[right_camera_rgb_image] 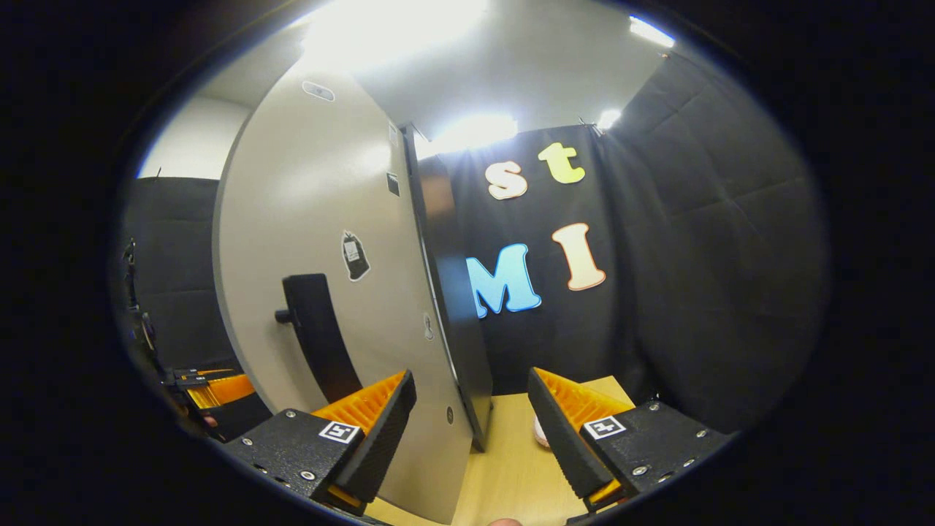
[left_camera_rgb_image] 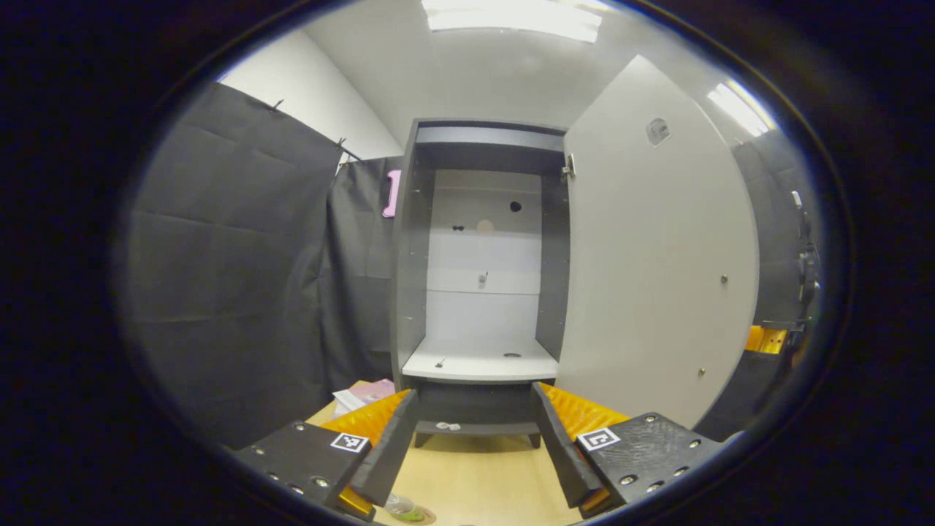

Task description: Open the cabinet door with the right hand, grasp the bottle in the cabinet with the left hand and place it on the coaster, then close the cabinet door with the right hand.

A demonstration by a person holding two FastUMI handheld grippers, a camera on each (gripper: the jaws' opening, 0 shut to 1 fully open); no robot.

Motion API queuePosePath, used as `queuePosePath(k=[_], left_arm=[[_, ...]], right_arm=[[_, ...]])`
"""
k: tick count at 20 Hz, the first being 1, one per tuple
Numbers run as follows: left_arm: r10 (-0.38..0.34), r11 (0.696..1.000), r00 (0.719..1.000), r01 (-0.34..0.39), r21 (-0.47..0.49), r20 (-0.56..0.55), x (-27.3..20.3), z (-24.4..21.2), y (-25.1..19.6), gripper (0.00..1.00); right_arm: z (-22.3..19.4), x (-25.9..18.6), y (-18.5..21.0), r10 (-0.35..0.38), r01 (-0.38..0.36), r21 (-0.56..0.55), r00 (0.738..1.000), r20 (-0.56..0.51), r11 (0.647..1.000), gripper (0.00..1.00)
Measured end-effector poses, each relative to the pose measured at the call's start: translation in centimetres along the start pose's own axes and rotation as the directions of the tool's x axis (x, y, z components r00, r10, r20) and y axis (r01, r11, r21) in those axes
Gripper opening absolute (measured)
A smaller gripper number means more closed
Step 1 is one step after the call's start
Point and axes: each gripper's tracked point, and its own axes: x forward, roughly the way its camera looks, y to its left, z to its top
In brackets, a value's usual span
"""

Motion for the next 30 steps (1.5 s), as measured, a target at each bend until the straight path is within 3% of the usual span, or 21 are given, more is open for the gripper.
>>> queuePosePath(k=[2,3,11,20,30], left_arm=[[-0.008,1.0,1.0,0.008,0.014,0.004,0.8,0.6,0.9,0.94],[-0.008,1.0,1.0,0.008,0.014,0.008,1.2,0.9,1.6,0.88],[-0.009,1.0,1.0,0.009,-0.009,0.014,4.7,1.6,6.1,0.88],[-0.018,1.0,1.0,0.017,0.026,0.026,6.9,1.4,10.8,0.88],[-0.081,0.997,0.997,0.081,-0.014,0.003,10.0,-0.7,16.2,0.88]], right_arm=[[-0.3,-0.1,0.2,-0.028,0.029,0.019,1.0,-0.007,0.999,0.94],[-0.5,0.1,0.5,-0.028,0.029,0.03,0.999,-0.015,0.999,0.94],[-1.1,0.7,5.9,-0.009,0.008,-0.036,0.999,-0.034,0.999,0.94],[-2.6,3.2,12.2,0.017,-0.018,-0.017,0.998,-0.054,1.0,0.94],[-3.6,5.4,16.2,-0.066,0.066,-0.029,0.998,-0.007,0.997,0.94]])
